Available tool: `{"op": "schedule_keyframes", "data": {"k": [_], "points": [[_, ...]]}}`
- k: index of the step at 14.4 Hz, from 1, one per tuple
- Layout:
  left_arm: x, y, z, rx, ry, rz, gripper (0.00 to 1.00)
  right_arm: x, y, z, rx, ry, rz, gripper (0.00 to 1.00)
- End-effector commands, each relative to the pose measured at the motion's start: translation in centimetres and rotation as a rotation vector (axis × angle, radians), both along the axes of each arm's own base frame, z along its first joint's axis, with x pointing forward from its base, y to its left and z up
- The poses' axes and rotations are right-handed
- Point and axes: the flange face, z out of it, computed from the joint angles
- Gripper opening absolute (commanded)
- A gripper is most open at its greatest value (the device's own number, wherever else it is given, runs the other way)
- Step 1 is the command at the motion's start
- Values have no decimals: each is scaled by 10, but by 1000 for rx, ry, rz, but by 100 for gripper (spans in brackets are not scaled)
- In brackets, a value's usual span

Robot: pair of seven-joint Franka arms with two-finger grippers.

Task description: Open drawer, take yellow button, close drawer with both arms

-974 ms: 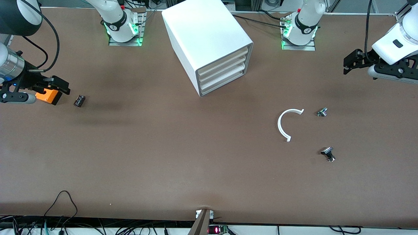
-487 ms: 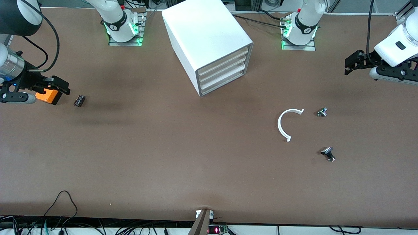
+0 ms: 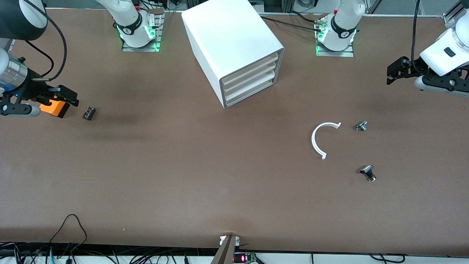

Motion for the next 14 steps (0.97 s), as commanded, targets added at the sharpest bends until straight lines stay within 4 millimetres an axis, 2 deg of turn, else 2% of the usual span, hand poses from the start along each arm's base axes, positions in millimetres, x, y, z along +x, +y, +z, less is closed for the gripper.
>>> {"op": "schedule_keyframes", "data": {"k": [1, 6, 7, 9, 12, 14], "points": [[3, -1, 5, -14, 9, 7, 100, 7, 2, -1, -4, -8, -10, 99], [6, -4, 9, -75, -1, 12, 100, 8, 2, -2, -4, -14, -10, 99], [7, 3, 12, -116, -5, 32, 100, 8, 2, -2, -4, -11, -10, 99], [13, 21, 5, -207, 10, 78, 100, 9, 2, -3, -4, -16, -9, 99], [28, 52, -17, -336, 46, 159, 100, 9, 2, -3, -4, -17, -9, 99], [30, 45, -23, -339, 60, 150, 100, 9, 2, 0, -4, -22, -20, 99]]}}
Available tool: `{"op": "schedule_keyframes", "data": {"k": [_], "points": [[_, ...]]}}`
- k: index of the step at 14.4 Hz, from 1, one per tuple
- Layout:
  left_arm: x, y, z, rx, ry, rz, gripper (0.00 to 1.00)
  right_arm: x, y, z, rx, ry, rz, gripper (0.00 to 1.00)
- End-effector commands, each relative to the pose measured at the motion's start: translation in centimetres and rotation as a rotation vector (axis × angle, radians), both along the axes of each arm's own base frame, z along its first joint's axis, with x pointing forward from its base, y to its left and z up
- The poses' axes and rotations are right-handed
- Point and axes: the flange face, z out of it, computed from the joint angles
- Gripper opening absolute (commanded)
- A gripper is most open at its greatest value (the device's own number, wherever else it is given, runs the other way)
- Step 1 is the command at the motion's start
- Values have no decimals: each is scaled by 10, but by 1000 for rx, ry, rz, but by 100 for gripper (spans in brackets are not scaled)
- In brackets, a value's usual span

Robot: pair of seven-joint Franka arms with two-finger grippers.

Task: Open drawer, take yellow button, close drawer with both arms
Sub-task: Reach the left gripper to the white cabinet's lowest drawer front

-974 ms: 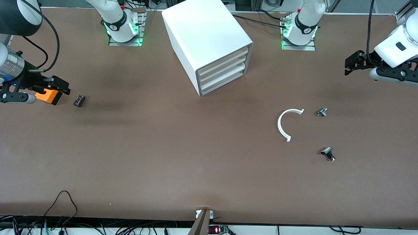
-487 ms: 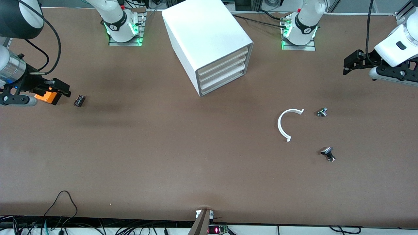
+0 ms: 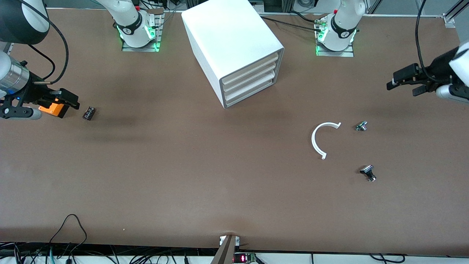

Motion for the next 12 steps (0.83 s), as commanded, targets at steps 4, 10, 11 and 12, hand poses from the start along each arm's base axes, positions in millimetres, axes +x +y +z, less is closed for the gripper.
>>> {"op": "schedule_keyframes", "data": {"k": [4, 10, 11, 12], "points": [[11, -40, -58, -97, 172, -84, 100, 2, 1, 8, -3, -13, -17, 99], [-8, -156, -164, -277, 445, -261, 100, 4, 1, 6, -3, -17, -23, 99], [-14, -172, -187, -349, 482, -280, 100, 4, 0, 6, -3, -17, -24, 99], [-18, -182, -210, -438, 499, -273, 100, 4, 0, 5, -3, -14, -21, 99]]}}
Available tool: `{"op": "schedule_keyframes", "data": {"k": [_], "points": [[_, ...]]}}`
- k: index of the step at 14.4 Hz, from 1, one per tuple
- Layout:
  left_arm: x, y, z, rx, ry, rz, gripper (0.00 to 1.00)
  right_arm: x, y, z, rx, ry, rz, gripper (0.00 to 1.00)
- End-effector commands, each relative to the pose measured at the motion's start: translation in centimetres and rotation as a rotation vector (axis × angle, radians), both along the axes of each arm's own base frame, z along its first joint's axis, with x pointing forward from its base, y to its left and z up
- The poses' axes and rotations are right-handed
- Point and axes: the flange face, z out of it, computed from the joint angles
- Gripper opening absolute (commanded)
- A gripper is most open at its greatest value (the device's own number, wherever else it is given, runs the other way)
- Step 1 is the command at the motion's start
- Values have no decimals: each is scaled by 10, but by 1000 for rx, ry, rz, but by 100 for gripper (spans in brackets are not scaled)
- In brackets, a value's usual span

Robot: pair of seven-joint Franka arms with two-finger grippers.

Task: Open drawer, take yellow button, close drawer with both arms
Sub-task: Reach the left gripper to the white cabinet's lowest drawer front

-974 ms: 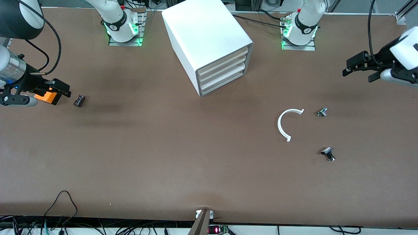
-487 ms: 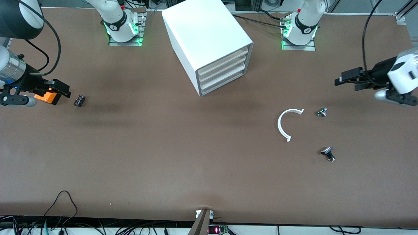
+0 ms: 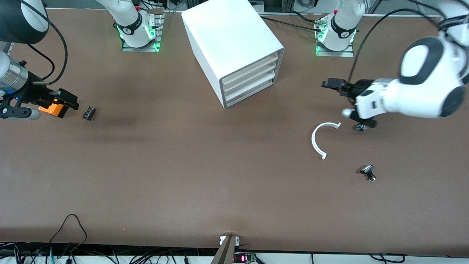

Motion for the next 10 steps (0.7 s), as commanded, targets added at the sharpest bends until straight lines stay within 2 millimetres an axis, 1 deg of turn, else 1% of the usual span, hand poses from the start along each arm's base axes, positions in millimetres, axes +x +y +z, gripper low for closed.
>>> {"op": "schedule_keyframes", "data": {"k": [1, 2, 3, 5, 6, 7, 9, 10], "points": [[-13, -19, -57, -190, 66, 14, 100, 3, 1, 3, -3, -5, -10, 99], [-20, -27, -73, -245, 69, 3, 100, 4, 2, 1, -15, -4, -6, 99], [-28, -40, -86, -300, 69, -27, 100, 6, 2, -3, -18, 4, -6, 99], [-49, -73, -106, -360, 94, -74, 100, 5, 1, -4, -16, 12, -8, 99], [-58, -87, -112, -379, 112, -75, 100, 6, 3, -4, -12, 7, -9, 99], [-65, -96, -115, -401, 127, -63, 99, 8, 12, -10, -14, 15, 7, 99], [-77, -119, -117, -436, 132, -70, 98, 8, 21, -12, -10, 18, 22, 99], [-88, -129, -126, -451, 128, -85, 97, 9, 27, -16, -11, 27, 32, 99]]}}
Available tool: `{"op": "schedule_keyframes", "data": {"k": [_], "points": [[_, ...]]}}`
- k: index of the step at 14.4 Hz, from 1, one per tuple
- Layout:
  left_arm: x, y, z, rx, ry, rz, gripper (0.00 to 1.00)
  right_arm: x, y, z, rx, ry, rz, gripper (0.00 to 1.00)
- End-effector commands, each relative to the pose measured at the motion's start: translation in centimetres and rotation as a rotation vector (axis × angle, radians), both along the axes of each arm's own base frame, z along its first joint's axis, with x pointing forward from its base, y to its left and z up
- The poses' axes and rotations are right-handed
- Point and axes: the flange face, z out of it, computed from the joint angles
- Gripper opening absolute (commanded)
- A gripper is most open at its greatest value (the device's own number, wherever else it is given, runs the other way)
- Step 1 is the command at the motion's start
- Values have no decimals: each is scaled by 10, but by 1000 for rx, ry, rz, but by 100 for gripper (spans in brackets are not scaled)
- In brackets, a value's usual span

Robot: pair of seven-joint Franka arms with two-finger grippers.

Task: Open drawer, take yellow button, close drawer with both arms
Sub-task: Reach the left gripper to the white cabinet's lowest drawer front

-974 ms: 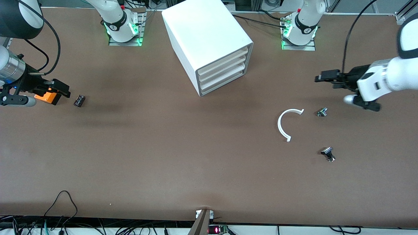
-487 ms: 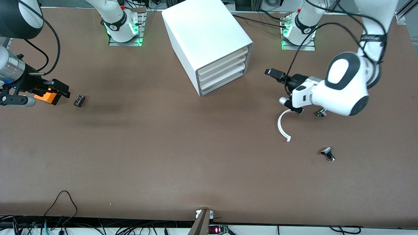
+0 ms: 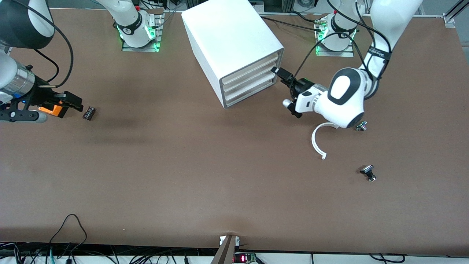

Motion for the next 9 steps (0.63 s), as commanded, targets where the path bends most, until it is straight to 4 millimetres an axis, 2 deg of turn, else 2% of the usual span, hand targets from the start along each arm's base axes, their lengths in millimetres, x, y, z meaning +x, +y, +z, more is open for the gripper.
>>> {"op": "schedule_keyframes", "data": {"k": [1, 2, 4, 6, 7, 8, 9], "points": [[-27, -20, -14, -65, -11, 12, 96, 4, 29, -5, -7, 8, 44, 99], [-38, -26, -21, -87, 5, 30, 96, 2, 46, -5, -8, 12, 67, 99], [-49, -32, -32, -107, -25, 40, 87, -2, 70, -3, -7, 14, 110, 99], [-58, -41, -34, -116, -37, 23, 72, -4, 74, -2, -6, 16, 120, 99], [-62, -43, -36, -113, -32, 18, 59, -5, 74, -3, -7, 23, 116, 99], [-63, -44, -36, -114, -30, 15, 40, -6, 73, -5, -8, 35, 120, 99], [-63, -44, -36, -114, -29, 15, 9, -4, 71, -6, -7, 37, 118, 99]]}}
